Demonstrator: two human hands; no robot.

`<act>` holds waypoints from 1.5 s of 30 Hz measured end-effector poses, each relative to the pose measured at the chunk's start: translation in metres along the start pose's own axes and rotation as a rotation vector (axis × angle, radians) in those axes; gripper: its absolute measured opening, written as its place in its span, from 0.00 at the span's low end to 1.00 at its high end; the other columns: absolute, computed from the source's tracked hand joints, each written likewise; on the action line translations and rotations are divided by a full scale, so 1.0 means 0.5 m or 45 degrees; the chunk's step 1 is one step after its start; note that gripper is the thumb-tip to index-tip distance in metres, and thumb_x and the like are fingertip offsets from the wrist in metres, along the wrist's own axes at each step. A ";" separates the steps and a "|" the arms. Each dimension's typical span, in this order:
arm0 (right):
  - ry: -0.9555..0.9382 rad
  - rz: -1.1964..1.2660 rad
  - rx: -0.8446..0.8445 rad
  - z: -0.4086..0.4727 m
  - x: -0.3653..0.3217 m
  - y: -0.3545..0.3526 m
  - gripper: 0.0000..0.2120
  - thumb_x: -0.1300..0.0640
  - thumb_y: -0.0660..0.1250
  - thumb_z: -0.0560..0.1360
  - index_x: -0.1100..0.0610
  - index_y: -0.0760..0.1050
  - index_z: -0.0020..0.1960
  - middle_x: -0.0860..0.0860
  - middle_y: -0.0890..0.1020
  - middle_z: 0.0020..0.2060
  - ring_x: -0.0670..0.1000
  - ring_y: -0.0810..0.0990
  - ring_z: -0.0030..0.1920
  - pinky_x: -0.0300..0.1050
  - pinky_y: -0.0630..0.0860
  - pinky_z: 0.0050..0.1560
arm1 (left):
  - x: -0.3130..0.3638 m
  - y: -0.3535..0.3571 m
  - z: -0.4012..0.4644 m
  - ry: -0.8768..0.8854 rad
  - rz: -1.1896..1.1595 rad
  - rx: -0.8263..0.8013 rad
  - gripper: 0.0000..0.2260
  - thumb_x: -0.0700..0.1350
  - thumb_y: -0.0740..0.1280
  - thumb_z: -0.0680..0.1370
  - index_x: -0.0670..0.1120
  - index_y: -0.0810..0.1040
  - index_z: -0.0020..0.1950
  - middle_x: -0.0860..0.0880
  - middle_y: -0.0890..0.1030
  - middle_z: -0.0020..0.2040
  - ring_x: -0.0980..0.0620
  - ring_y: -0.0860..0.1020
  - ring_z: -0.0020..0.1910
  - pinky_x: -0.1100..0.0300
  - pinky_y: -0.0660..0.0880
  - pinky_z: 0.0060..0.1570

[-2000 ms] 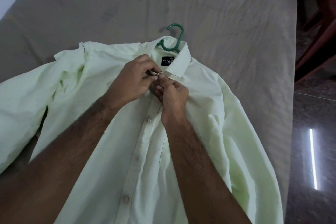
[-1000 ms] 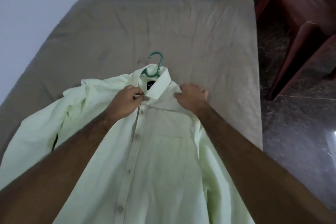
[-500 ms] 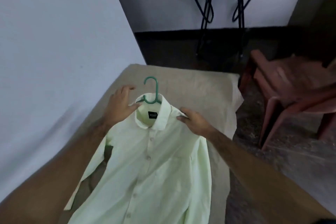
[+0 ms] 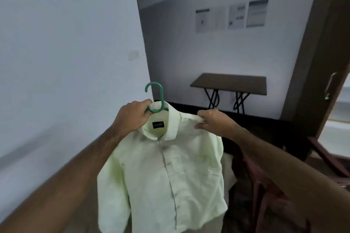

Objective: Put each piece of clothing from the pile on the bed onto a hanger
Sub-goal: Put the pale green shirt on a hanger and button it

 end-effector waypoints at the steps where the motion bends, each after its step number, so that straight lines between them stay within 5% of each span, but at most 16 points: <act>1: -0.003 -0.103 0.043 -0.026 -0.020 -0.048 0.15 0.43 0.71 0.76 0.54 0.72 0.48 0.47 0.77 0.39 0.50 0.77 0.42 0.48 0.73 0.40 | 0.024 -0.043 -0.010 -0.018 -0.011 0.048 0.08 0.53 0.63 0.81 0.49 0.73 0.48 0.50 0.78 0.36 0.43 0.75 0.37 0.54 0.69 0.36; 5: -0.031 -0.307 0.126 -0.142 -0.108 -0.223 0.15 0.44 0.70 0.76 0.49 0.72 0.57 0.49 0.81 0.49 0.54 0.79 0.51 0.51 0.75 0.49 | 0.122 -0.189 -0.081 -0.148 -0.069 0.141 0.17 0.55 0.61 0.80 0.50 0.66 0.33 0.48 0.78 0.35 0.42 0.77 0.38 0.53 0.73 0.38; 9: -0.198 0.111 -0.052 -0.223 -0.218 -0.328 0.23 0.57 0.68 0.69 0.52 0.74 0.64 0.48 0.79 0.57 0.49 0.77 0.58 0.44 0.74 0.59 | 0.242 -0.300 -0.135 -0.133 0.010 0.185 0.19 0.57 0.58 0.81 0.50 0.66 0.33 0.50 0.72 0.33 0.44 0.74 0.36 0.55 0.69 0.39; 13: -0.198 0.287 0.095 -0.265 -0.328 -0.432 0.23 0.42 0.67 0.77 0.46 0.71 0.70 0.41 0.78 0.49 0.43 0.77 0.49 0.43 0.72 0.53 | 0.335 -0.394 -0.146 -0.141 -0.022 0.230 0.19 0.58 0.58 0.81 0.46 0.76 0.41 0.49 0.75 0.36 0.44 0.74 0.37 0.55 0.69 0.38; 17: -0.191 0.240 0.368 -0.289 -0.321 -0.529 0.12 0.50 0.66 0.81 0.54 0.78 0.61 0.44 0.79 0.41 0.43 0.76 0.43 0.41 0.71 0.47 | 0.430 -0.448 -0.137 -0.044 -0.255 0.208 0.10 0.52 0.61 0.79 0.49 0.75 0.43 0.49 0.80 0.42 0.44 0.79 0.42 0.54 0.72 0.39; 21: -0.137 0.351 0.437 -0.331 -0.224 -0.599 0.07 0.55 0.71 0.78 0.57 0.82 0.53 0.51 0.85 0.48 0.48 0.81 0.47 0.45 0.76 0.52 | 0.556 -0.447 -0.134 0.237 -0.459 0.175 0.06 0.45 0.60 0.82 0.52 0.71 0.58 0.54 0.78 0.48 0.49 0.78 0.46 0.54 0.71 0.43; 27: -0.091 0.345 0.606 -0.433 0.011 -0.744 0.04 0.57 0.74 0.75 0.49 0.81 0.45 0.49 0.86 0.43 0.49 0.84 0.45 0.48 0.82 0.51 | 0.773 -0.399 -0.030 0.303 -0.873 -0.017 0.14 0.48 0.58 0.73 0.47 0.80 0.52 0.49 0.82 0.49 0.50 0.79 0.48 0.52 0.73 0.51; 31: -0.157 0.334 0.704 -0.514 0.164 -0.880 0.05 0.60 0.74 0.75 0.51 0.80 0.45 0.46 0.85 0.42 0.48 0.84 0.46 0.40 0.79 0.49 | 0.944 -0.381 0.073 0.202 -1.057 -0.024 0.10 0.52 0.61 0.69 0.47 0.77 0.37 0.48 0.76 0.36 0.51 0.72 0.36 0.53 0.65 0.40; 36: -0.295 0.357 0.685 -0.588 0.327 -1.025 0.03 0.63 0.73 0.76 0.59 0.82 0.50 0.49 0.86 0.47 0.48 0.84 0.52 0.44 0.79 0.57 | 1.151 -0.339 0.184 0.071 -1.255 -0.156 0.11 0.44 0.63 0.78 0.46 0.76 0.36 0.51 0.77 0.29 0.50 0.72 0.32 0.57 0.66 0.35; 39: -0.318 0.296 0.740 -0.610 0.422 -1.097 0.03 0.62 0.73 0.76 0.59 0.82 0.49 0.47 0.86 0.45 0.46 0.84 0.49 0.43 0.79 0.56 | 1.292 -0.332 0.253 0.285 -1.184 -0.087 0.14 0.49 0.61 0.73 0.46 0.81 0.53 0.50 0.82 0.49 0.52 0.77 0.48 0.64 0.71 0.46; 41: -0.296 0.233 0.774 -0.612 0.495 -1.136 0.03 0.61 0.73 0.76 0.58 0.81 0.48 0.45 0.85 0.42 0.44 0.83 0.46 0.41 0.80 0.53 | 1.374 -0.321 0.290 0.450 -1.159 0.019 0.10 0.50 0.62 0.80 0.54 0.80 0.58 0.56 0.81 0.57 0.58 0.77 0.56 0.71 0.68 0.52; 45: -0.246 0.187 0.868 -0.594 0.661 -1.210 0.03 0.61 0.74 0.75 0.57 0.81 0.46 0.48 0.85 0.40 0.45 0.84 0.43 0.44 0.81 0.51 | 1.523 -0.263 0.379 0.645 -1.002 0.087 0.13 0.64 0.61 0.78 0.62 0.80 0.57 0.62 0.82 0.54 0.62 0.79 0.55 0.57 0.74 0.59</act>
Point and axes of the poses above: each hand's wrist, its own z-axis towards the middle knuckle, its own y-axis out of the palm, x = y × z, the point moved 6 cm from there along z, towards the middle knuckle
